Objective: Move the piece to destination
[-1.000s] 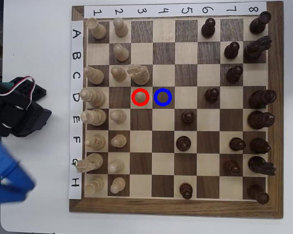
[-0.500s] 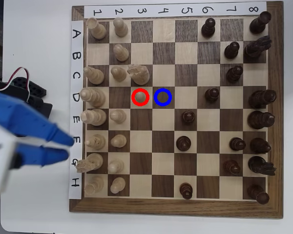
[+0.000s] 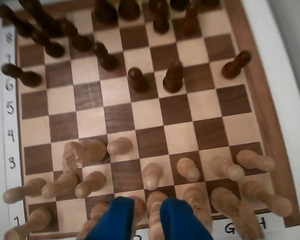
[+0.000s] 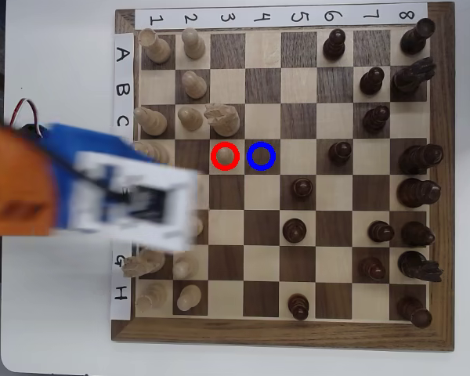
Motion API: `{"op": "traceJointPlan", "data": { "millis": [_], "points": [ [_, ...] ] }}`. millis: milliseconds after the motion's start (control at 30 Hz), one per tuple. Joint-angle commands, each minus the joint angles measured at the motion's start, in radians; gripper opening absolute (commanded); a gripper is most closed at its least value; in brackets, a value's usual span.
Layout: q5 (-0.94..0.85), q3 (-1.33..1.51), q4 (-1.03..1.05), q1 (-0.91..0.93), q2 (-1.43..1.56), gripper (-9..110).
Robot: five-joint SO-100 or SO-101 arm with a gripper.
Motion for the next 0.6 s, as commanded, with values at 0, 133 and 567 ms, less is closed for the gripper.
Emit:
{"op": "traceJointPlan", "data": {
  "millis": [0, 133, 567],
  "points": [
    [0.344, 0.118, -0.135, -0.100, -0.032, 10],
    [0.391, 0.129, -0.152, -0.130, -0.037, 12],
    [0.400, 0.206, -0.198, -0.156, -0.043, 19]
  ]
}}
